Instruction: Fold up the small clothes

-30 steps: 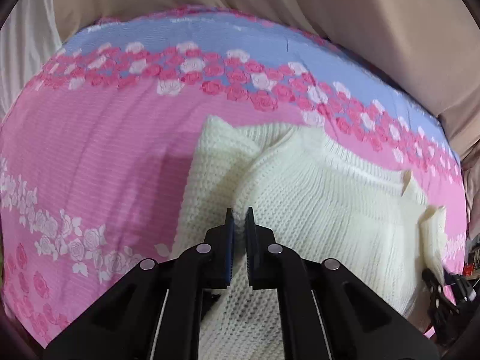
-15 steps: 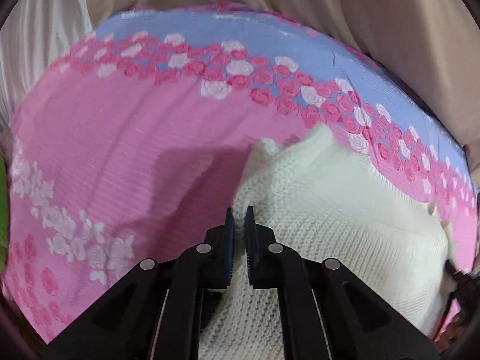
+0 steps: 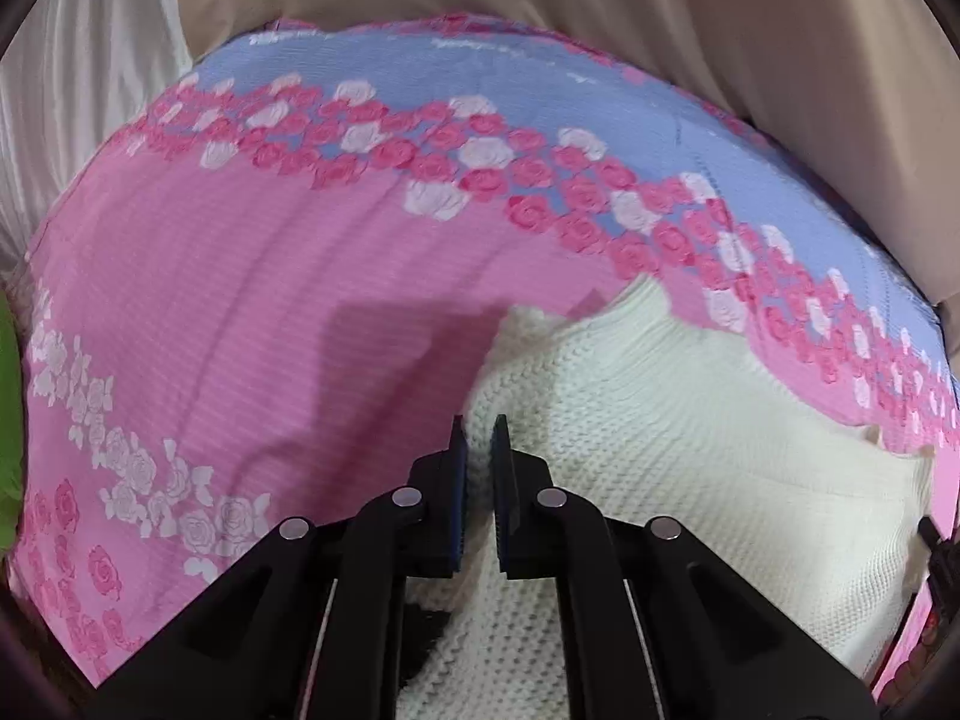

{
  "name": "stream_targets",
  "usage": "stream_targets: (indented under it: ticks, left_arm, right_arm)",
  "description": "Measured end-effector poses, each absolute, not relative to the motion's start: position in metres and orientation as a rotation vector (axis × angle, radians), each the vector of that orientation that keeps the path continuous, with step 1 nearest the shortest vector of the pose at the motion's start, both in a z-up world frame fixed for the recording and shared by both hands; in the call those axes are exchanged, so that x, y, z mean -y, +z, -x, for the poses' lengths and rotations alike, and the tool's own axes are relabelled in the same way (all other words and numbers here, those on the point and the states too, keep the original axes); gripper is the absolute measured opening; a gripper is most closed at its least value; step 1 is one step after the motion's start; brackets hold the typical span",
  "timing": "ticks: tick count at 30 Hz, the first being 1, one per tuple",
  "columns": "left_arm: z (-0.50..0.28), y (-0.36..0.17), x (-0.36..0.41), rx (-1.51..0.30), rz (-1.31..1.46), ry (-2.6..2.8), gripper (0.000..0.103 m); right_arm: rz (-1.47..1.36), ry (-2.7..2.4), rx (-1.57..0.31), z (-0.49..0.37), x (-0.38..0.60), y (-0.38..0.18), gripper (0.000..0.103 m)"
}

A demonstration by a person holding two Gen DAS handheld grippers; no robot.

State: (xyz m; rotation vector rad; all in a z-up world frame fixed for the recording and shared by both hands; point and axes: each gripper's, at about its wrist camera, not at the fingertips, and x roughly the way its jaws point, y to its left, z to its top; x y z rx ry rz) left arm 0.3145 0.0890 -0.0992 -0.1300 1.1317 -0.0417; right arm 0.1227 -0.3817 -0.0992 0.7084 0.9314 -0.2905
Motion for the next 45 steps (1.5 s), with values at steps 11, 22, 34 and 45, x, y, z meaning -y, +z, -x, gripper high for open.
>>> stream_targets:
  ticks: [11, 22, 34, 45]
  left_arm:
    - [-0.257, -0.075, -0.121, -1.122, 0.18, -0.137, 0.069]
    - [-0.19, -0.103, -0.137, -1.261, 0.221, -0.161, 0.016]
    - [-0.114, -0.108, -0.153, -1.359, 0.063, -0.2, 0.026]
    - [-0.231, -0.064, -0.067, -1.123, 0.022, -0.244, 0.06]
  right_arm:
    - [-0.732, -0.212, -0.955, -0.01, 0.348, -0.084, 0.064]
    - [-0.802, -0.249, -0.933, 0.03, 0.318, -0.094, 0.008]
    - [-0.721, -0.35, -1.15, 0.127, 0.325, -0.118, 0.018]
    - [-0.371, -0.265, -0.991, -0.048, 0.306, -0.074, 0.067]
